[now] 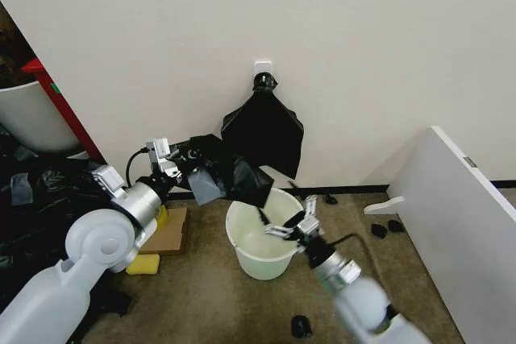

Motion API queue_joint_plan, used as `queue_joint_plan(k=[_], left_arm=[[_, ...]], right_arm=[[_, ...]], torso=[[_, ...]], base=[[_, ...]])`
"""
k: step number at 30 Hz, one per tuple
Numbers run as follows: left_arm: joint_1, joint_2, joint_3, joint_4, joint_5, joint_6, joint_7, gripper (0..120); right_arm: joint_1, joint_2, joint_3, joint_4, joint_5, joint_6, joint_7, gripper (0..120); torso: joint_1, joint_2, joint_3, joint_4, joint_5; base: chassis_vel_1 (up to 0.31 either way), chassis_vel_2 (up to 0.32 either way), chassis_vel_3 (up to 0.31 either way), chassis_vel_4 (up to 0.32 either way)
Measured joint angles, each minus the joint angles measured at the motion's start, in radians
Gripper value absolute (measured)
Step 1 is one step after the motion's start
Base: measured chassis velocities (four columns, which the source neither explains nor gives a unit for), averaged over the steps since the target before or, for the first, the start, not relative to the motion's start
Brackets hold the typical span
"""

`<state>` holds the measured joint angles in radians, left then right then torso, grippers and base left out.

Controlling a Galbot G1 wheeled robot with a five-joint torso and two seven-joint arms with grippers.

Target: Place the garbage bag over the trash bin.

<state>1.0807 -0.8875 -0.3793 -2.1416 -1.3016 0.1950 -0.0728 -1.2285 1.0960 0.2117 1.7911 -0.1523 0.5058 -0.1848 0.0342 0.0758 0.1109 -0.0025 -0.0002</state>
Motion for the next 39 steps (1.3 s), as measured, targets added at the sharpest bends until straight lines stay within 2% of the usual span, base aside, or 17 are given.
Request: queue_joint_plan(k=[1,2,4,6,9,15,18,24,28,29,32,33,34,36,37,39], left_arm=[[-0.008,-0.019,0.003,0.004,-0.008,-0.001,0.0,0],[-0.008,-0.019,0.003,0.004,-0.008,-0.001,0.0,0],[-0.024,-0.056,0.008,0.018,-0.024,-0.001,-0.001,0],[-0.033,-0.099,0.01,0.031,-0.04,0.0,-0.002,0],[-0.033,-0.132,0.015,0.035,-0.046,0.003,-0.002,0],[-0.024,-0.159,0.022,0.035,-0.048,0.007,0.008,0],[-0.02,-0.161,0.035,0.035,-0.046,0.01,0.016,0],[-0.018,-0.158,0.044,0.038,-0.042,0.012,0.022,0],[-0.009,-0.148,0.048,0.039,-0.025,0.016,0.036,0],[-0.009,-0.148,0.048,0.039,-0.025,0.016,0.036,0],[0.002,-0.135,0.045,0.041,-0.013,0.019,0.046,0],[0.002,-0.135,0.045,0.041,-0.013,0.019,0.046,0],[0.006,-0.132,0.043,0.042,-0.008,0.019,0.05,0],[0.02,-0.127,0.041,0.044,0.006,0.023,0.058,0],[0.02,-0.127,0.041,0.044,0.006,0.023,0.058,0],[0.035,-0.126,0.041,0.04,0.015,0.027,0.063,0]], right_arm=[[0.01,-0.009,0.009,-0.017,-0.059,0.022,-0.005,100],[0.01,-0.009,0.009,-0.017,-0.059,0.022,-0.005,100],[0.027,-0.015,0.011,-0.043,-0.184,0.06,0.009,100],[0.04,-0.002,-0.011,-0.058,-0.304,0.072,0.094,100],[0.059,0.025,-0.034,-0.074,-0.378,0.061,0.161,100],[0.116,0.059,-0.062,-0.12,-0.36,0.099,0.112,100],[0.153,0.073,-0.077,-0.146,-0.252,0.153,0.035,100],[0.183,0.089,-0.082,-0.152,-0.145,0.189,0.007,100],[0.205,0.094,-0.08,-0.132,0.043,0.205,-0.029,100],[0.205,0.094,-0.08,-0.132,0.043,0.205,-0.029,100],[0.21,0.081,-0.066,-0.104,0.214,0.201,-0.095,100],[0.21,0.081,-0.066,-0.104,0.214,0.201,-0.095,100],[0.21,0.074,-0.062,-0.095,0.274,0.197,-0.122,100],[0.21,0.055,-0.063,-0.072,0.456,0.17,-0.211,100],[0.21,0.055,-0.063,-0.072,0.456,0.17,-0.211,100],[0.207,0.042,-0.078,-0.047,0.584,0.127,-0.249,100]], torso=[[0.0,0.0,0.0,-0.0001,0.0],[0.0,0.0,0.0,-0.0001,0.0],[0.0,0.0,0.0,-0.0002,0.0],[0.0,0.0,0.0,-0.0001,0.0],[0.0,0.0,0.0,-0.0001,0.0001],[0.0,0.0,0.0,0.0001,-0.0002],[0.0,0.0,0.0,0.0,-0.0005],[0.0,0.0,0.0,0.0002,-0.0004],[0.0,0.0,0.0,0.0001,-0.0004],[0.0,0.0,0.0,0.0001,-0.0004],[0.0,0.0,0.0,0.0,-0.0005],[0.0,0.0,0.0,0.0,-0.0005],[0.0,0.0,0.0,0.0,-0.0005],[0.0,0.0,0.0,0.0,-0.0005],[0.0,0.0,0.0,0.0,-0.0005],[0.0,0.0,0.0,0.0,-0.0005]], base=[[0.0,0.0,0.0,0.0],[0.0,0.0,0.0,0.0],[0.0,0.0,0.0,0.0],[0.0,0.0,0.0,0.0],[0.0,0.0,0.0,0.0],[0.0,0.0,0.0,0.0],[0.0,0.0,0.0,0.0],[0.0,0.0,0.0,0.0],[0.0,0.0,0.0,0.0],[0.0,0.0,0.0,0.0],[0.0,0.0,0.0,0.0],[0.0,0.0,0.0,0.0],[0.0,0.0,0.0,0.0],[0.0,0.0,0.0,0.0],[0.0,0.0,0.0,0.0],[0.0,0.0,0.0,0.0]])
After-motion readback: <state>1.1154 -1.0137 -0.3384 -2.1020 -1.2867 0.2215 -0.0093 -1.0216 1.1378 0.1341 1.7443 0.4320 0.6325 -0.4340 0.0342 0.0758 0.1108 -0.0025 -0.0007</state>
